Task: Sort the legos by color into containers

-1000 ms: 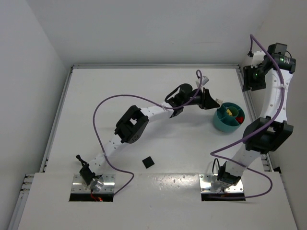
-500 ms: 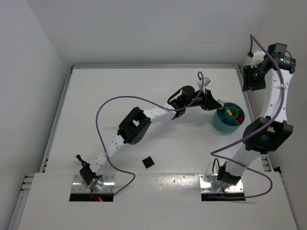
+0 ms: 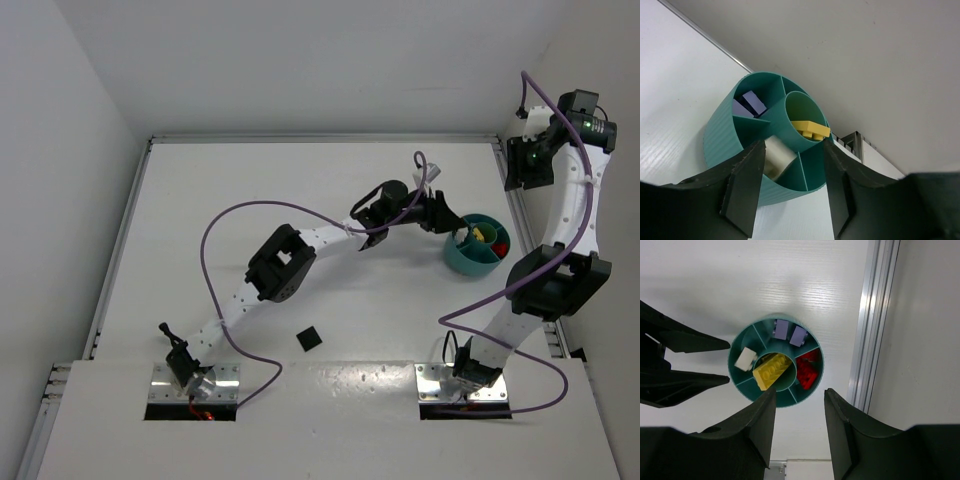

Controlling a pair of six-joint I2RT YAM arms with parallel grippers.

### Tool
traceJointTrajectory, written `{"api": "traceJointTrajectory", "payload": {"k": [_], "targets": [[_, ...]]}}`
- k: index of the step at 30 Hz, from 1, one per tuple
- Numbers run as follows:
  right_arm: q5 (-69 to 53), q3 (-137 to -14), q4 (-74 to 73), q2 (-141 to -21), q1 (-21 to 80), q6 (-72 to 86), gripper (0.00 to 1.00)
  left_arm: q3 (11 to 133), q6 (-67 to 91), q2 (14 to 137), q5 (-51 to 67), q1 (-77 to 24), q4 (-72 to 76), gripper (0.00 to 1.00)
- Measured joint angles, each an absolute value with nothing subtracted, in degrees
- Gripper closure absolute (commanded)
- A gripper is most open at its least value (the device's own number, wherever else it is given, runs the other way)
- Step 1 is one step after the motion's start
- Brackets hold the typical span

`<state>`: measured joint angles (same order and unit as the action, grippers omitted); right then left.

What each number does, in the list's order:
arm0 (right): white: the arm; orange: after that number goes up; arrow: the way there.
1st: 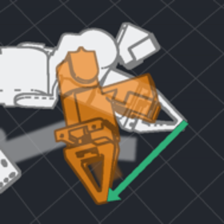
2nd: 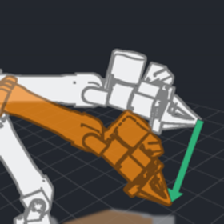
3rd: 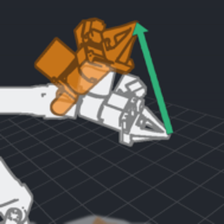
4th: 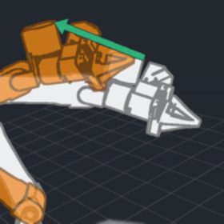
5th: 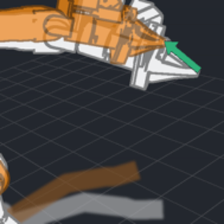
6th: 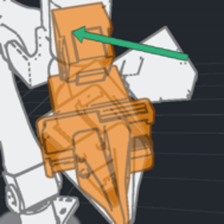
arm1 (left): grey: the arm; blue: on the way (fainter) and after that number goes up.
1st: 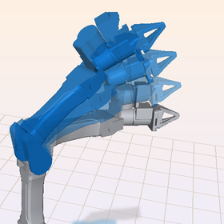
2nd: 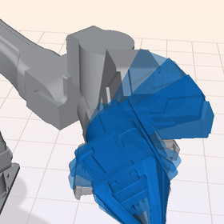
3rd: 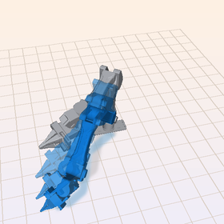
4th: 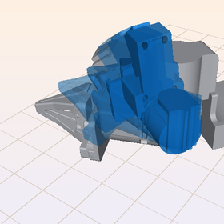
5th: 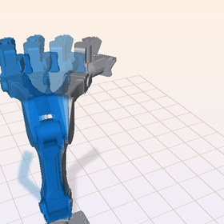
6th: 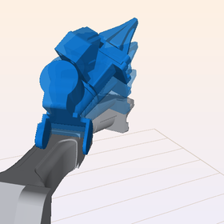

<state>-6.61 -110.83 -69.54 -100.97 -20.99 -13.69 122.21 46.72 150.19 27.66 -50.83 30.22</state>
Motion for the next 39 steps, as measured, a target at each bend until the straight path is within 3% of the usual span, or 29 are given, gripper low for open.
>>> {"api": "traceJointTrajectory", "payload": {"k": [6,13,16,17,22,23,26,32,39], "targets": [[-6.6,-110.8,-69.5,-101.0,-21.0,-13.7,0.56,122.2,46.4,150.2,27.8,-50.9,30.1,0.4],[-10.5,-110.8,-70.5,-101.0,-20.6,-15.3,0.56,121.9,45.3,149.8,27.0,-50.4,29.6,0.2],[-15.5,-110.7,-73.1,-100.9,-19.7,-18.1,0.56,116.2,43.1,145.7,25.2,-49.3,26.7,0.09],[-17.0,-110.4,-73.6,-100.8,-19.3,-19.4,0.51,113.3,41.7,143.2,24.1,-48.5,24.2,0.0],[-22.6,-101.4,-74.6,-96.3,-14.6,-26.7,0.29,108.1,32.7,129.2,20.3,-38.0,3.7,0.0],[-23.1,-99.2,-74.4,-94.8,-12.7,-28.4,0.23,108.2,30.2,126.2,20.1,-34.5,-2.2,0.0],[-25.0,-94.8,-74.7,-91.6,-5.1,-32.6,0.17,108.5,26.2,118.3,20.2,-21.8,-11.4,0.0],[-28.0,-92.1,-72.0,-92.1,15.6,-37.7,0.21,101.7,19.2,106.1,20.8,1.1,-25.0,0.0],[-28.0,-92.2,-66.9,-104.1,40.7,-45.6,0.23,95.1,13.3,99.8,26.2,9.8,-38.2,0.0]]}}
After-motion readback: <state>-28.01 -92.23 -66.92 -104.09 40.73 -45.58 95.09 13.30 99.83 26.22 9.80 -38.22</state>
